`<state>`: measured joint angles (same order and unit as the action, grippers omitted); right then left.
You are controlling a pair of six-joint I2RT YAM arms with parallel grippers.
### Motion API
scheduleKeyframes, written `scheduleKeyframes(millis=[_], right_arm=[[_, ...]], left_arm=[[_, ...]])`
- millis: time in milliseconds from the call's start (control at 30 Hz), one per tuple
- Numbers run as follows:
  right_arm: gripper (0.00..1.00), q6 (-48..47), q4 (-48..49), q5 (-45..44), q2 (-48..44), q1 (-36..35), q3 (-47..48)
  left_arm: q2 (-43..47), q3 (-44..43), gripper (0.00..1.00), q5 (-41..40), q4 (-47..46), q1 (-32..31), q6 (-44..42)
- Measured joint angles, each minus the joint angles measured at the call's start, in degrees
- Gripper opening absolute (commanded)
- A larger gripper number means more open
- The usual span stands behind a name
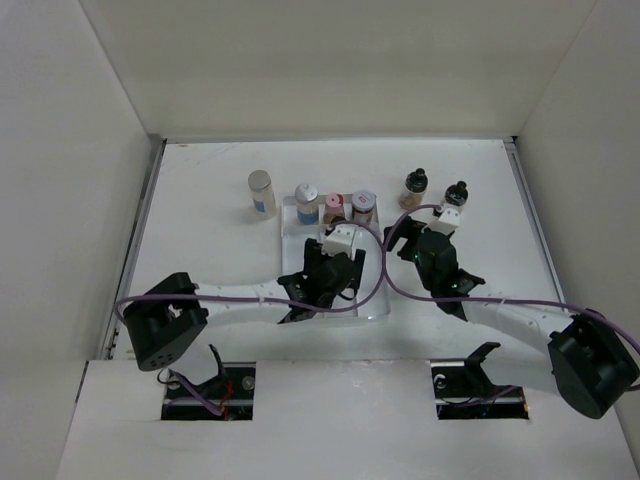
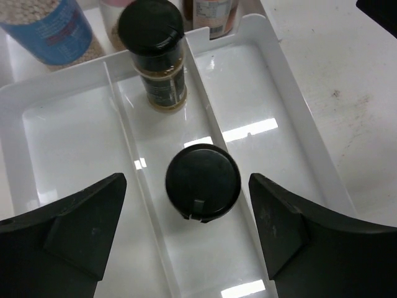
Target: Organize the condiment bottles
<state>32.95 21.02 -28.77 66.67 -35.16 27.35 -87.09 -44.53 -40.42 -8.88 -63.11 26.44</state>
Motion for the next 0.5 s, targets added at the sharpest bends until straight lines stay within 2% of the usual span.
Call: scheduleKeyframes(millis=[167, 333, 500], right_arm=[[0.95, 0.13, 0.00, -0.02, -0.02, 0.22, 0.00], [0.96, 0.26, 0.00, -0.13, 0.00, 0.22, 0.00], [0.96, 0.31, 0.00, -0.11, 0.55, 0.20, 0.00]], left_arm=[[7.10, 1.51, 0.79, -0.44, -0.33, 3.43, 0.00], [13.53, 0.81, 0.80, 0.83, -2.43, 16.46, 0.09], [11.45, -3.78, 0.82, 4.28, -1.99, 29.03, 0.13]])
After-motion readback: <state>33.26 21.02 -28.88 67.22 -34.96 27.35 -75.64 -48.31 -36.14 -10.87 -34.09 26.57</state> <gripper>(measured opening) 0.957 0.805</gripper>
